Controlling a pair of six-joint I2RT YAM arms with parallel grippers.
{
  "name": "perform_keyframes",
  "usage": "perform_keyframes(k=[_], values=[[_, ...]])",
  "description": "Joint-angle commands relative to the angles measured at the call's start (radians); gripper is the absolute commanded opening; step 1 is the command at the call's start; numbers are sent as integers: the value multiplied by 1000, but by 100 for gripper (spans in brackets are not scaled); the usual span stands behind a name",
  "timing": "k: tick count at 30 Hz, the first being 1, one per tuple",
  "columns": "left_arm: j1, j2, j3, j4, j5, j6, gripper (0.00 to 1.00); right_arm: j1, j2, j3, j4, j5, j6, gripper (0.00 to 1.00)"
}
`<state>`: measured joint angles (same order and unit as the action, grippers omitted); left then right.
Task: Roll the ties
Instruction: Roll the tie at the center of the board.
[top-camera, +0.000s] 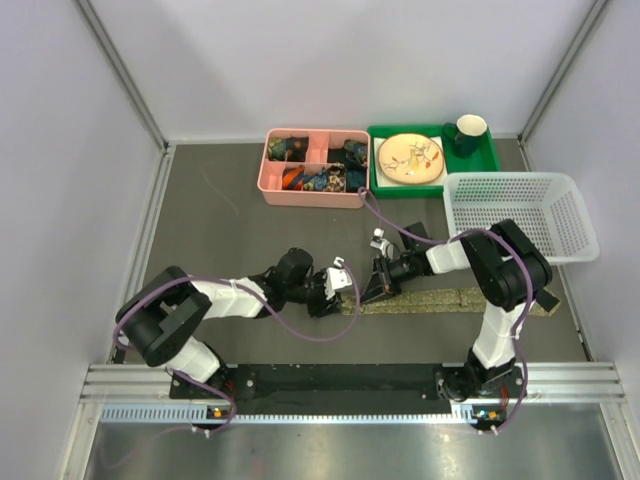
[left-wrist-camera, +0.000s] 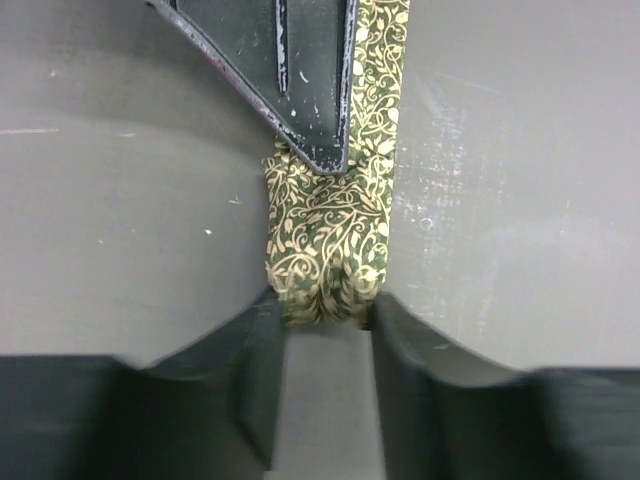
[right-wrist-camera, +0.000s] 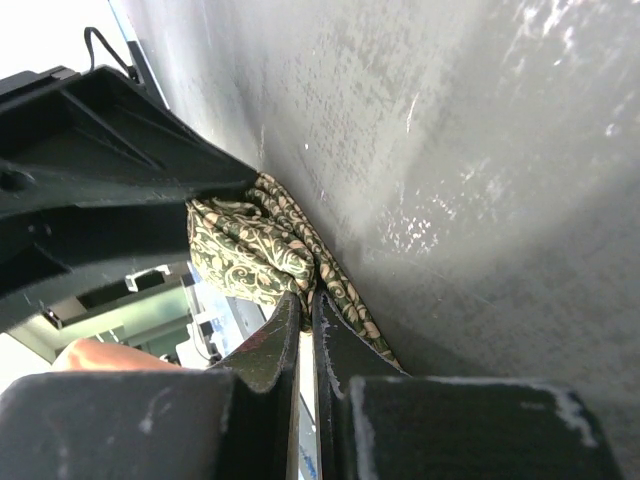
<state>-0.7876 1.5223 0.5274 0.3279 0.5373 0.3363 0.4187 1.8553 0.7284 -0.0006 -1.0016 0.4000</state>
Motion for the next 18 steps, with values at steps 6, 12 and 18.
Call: perform_keyframes(k=[6, 12, 18], values=[[31, -44, 129, -125, 161, 80, 32, 57, 47, -1, 83, 133, 22, 0], [-1, 45, 223, -153, 164, -6, 37, 61, 41, -14, 114, 161, 62, 0], [-65, 124, 238, -98, 96, -34, 43, 61, 45, -17, 114, 162, 60, 0]])
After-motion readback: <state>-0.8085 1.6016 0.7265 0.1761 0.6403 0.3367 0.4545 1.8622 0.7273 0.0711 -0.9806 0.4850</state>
